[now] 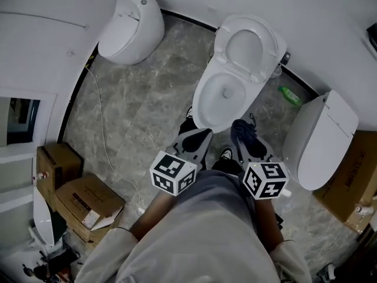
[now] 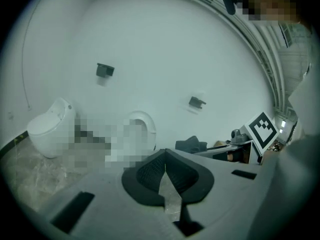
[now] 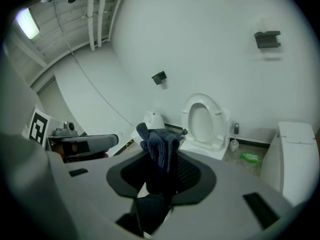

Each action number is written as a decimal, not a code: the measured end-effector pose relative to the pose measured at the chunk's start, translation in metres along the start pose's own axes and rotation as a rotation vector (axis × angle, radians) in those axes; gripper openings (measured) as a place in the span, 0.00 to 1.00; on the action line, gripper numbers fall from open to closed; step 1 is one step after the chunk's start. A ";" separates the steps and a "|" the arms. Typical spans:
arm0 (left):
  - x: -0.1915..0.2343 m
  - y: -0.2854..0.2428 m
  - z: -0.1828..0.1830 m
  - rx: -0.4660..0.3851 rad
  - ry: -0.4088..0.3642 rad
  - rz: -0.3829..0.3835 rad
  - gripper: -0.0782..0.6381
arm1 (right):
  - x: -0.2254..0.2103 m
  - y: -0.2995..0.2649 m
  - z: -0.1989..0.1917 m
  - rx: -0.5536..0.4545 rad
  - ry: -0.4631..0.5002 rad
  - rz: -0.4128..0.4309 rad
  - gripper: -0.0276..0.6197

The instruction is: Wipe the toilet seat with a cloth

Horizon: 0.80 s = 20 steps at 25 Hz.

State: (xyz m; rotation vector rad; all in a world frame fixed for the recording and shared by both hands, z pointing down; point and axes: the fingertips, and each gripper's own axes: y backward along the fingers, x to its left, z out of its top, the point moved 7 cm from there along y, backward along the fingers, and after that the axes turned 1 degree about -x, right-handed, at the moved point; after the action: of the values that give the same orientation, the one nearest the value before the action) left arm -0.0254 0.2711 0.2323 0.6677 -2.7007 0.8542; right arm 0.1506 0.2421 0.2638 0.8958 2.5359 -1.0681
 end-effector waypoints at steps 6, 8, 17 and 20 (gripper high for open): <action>0.047 -0.047 0.053 0.034 -0.037 -0.179 0.12 | -0.010 -0.030 0.039 -0.083 -0.106 -0.143 0.22; 0.064 -0.058 0.072 0.047 -0.056 -0.225 0.12 | -0.009 -0.044 0.052 -0.102 -0.146 -0.172 0.22; 0.135 -0.101 0.126 0.138 -0.120 -0.434 0.12 | 0.015 -0.107 0.093 -0.183 -0.330 -0.326 0.22; 0.159 -0.115 0.140 0.149 -0.081 -0.490 0.12 | 0.026 -0.133 0.102 -0.182 -0.350 -0.372 0.22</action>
State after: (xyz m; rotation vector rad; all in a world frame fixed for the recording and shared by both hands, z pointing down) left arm -0.1193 0.0491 0.2305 1.3497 -2.3813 0.9095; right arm 0.0457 0.1088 0.2554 0.1703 2.4929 -0.9644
